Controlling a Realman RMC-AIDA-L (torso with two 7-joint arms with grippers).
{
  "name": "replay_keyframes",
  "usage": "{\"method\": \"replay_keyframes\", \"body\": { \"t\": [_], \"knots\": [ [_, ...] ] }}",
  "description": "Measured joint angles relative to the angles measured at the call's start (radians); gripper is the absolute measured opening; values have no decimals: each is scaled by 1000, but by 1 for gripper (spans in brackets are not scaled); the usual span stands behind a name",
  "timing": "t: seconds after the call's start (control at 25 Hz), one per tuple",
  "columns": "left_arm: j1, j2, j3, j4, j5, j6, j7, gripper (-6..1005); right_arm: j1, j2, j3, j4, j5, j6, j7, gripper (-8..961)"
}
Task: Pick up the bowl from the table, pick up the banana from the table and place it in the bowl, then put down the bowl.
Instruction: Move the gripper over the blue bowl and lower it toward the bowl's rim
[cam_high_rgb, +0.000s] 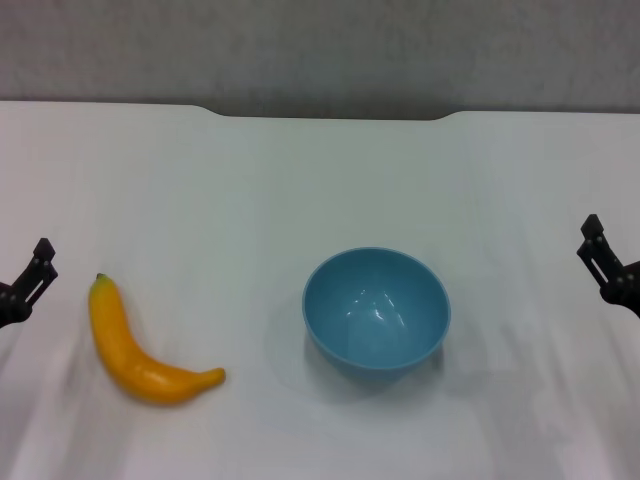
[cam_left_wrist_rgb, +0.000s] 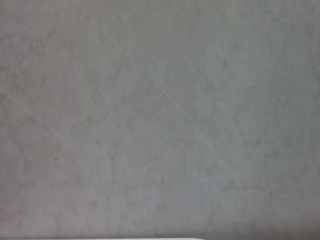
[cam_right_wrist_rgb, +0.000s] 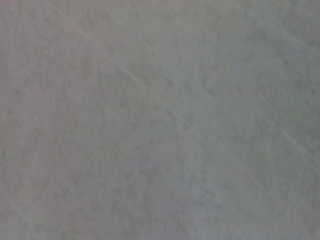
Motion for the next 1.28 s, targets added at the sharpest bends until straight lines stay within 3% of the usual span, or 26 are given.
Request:
{"method": "replay_keyframes", "body": {
  "t": [0.72,1.04,1.28],
  "knots": [
    [-4,1,7,-11,2,0,-8,895,36,-1,-22,40,2,-18,188,846],
    [19,23,9,-48,43,9,-204,894,37,-19,17,-65,-107,121,184,845],
    [101,28,9,-265,202,92,-322,894,2,-47,151,-237,-298,339,182,845]
  ]
}}
